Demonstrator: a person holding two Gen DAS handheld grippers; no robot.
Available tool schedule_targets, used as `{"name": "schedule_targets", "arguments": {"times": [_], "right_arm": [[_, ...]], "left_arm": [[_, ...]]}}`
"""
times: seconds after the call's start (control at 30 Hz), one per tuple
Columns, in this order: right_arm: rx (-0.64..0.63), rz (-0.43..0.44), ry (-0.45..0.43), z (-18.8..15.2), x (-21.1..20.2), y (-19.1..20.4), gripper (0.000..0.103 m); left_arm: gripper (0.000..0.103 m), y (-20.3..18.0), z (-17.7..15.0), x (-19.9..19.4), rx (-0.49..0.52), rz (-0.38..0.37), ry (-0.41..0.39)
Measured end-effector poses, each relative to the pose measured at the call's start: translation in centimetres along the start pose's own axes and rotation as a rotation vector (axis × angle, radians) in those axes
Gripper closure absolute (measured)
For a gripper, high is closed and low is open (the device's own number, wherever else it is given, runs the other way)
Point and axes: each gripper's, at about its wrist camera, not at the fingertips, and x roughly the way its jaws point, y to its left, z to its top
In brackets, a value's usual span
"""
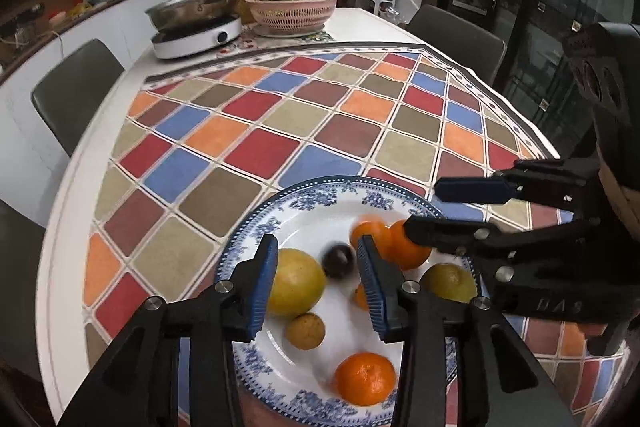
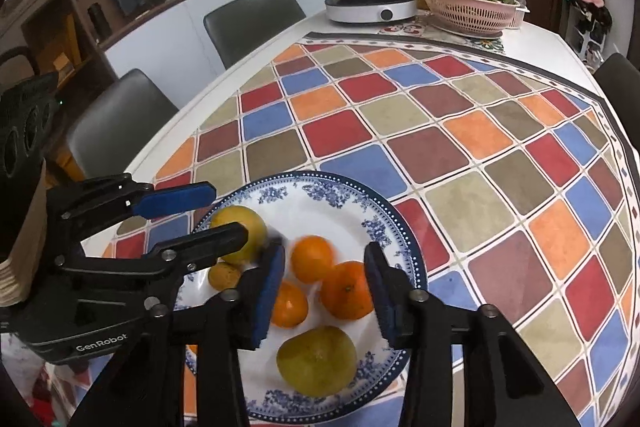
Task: Organize fruits
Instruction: 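Carry the plum and orange onto the plate and open both tools, then withdraw both open tools from the plate toward the last fruits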
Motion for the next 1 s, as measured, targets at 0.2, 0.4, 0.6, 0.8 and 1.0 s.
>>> {"name": "schedule_targets", "arguments": {"times": [0.2,0.4,0.6,0.8,1.0], "right_arm": [[-0.015,-0.051,-0.038,-0.9,-2.0,0.4,0.06],[-0.041,-0.075,-0.095,-2.2,-5.5,1.7,0.06],[-0.057,-0.094,-0.155,-3.6,-8.8,3.1,0.06],[-0.061,-0.095,-0.191,-5.6,-11.6,4.2,0.06],[-0.054,-0.094,-0.221,-7.3,-13.7,5.0,0.06]], "left_arm": [[0.063,-0.7,-1.1,-2.7,0.002,0.043,-0.04],[0.062,-1.8,-2.0,-6.0,-0.009,0.073,-0.087],[0.06,-3.0,-3.4,-9.0,-0.016,0.095,-0.117],[0.057,-4.7,-4.8,-12.0,-0.009,0.089,-0.157],[0.054,-6.0,-6.3,-14.2,-0.01,0.096,-0.183]]}}
